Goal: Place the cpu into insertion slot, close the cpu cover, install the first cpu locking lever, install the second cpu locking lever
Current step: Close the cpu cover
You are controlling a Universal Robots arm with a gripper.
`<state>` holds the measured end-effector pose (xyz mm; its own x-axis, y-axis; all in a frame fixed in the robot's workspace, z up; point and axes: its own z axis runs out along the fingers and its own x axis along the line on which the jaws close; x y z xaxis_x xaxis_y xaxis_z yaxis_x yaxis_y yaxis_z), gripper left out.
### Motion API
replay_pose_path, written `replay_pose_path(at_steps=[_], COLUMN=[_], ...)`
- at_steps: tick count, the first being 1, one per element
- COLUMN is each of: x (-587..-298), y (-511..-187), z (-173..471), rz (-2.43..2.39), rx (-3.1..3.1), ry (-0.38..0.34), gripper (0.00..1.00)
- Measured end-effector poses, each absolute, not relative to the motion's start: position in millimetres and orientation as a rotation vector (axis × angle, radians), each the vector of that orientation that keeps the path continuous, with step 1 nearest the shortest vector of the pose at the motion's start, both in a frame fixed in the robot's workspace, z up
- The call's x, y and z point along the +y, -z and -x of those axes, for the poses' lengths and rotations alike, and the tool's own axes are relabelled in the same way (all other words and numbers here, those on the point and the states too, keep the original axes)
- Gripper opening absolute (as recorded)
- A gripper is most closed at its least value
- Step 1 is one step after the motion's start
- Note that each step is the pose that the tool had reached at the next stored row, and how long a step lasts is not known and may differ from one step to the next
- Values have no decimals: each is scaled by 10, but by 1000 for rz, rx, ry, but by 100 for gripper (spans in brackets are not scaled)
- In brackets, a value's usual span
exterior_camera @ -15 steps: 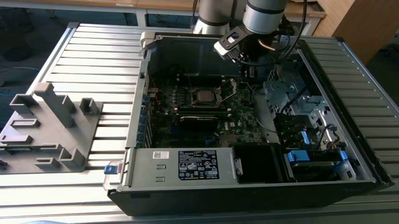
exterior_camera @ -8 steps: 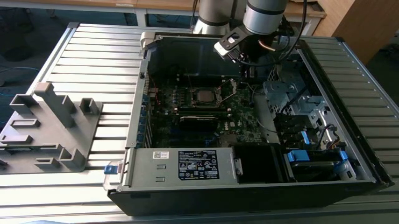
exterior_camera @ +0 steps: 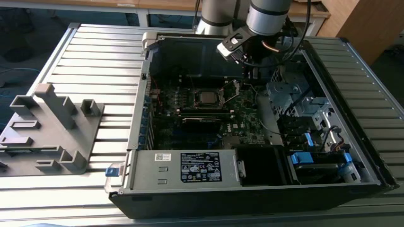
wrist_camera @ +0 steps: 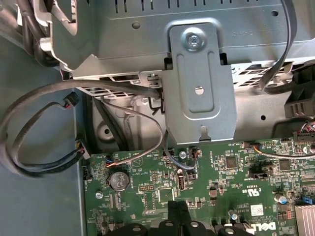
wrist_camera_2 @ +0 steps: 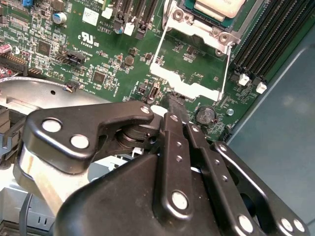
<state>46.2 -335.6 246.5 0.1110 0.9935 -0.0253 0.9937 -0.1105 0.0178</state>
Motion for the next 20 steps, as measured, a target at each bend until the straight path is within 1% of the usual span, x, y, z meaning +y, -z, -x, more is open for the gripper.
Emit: replay_pose_path(at_steps=[14,20], x=[-3332,-3332], y=[-2438,-2437], z=[-427,-201], rz=[-2323,-2319], rx=[2072,2066], ry=[10,-2], gripper=[11,11])
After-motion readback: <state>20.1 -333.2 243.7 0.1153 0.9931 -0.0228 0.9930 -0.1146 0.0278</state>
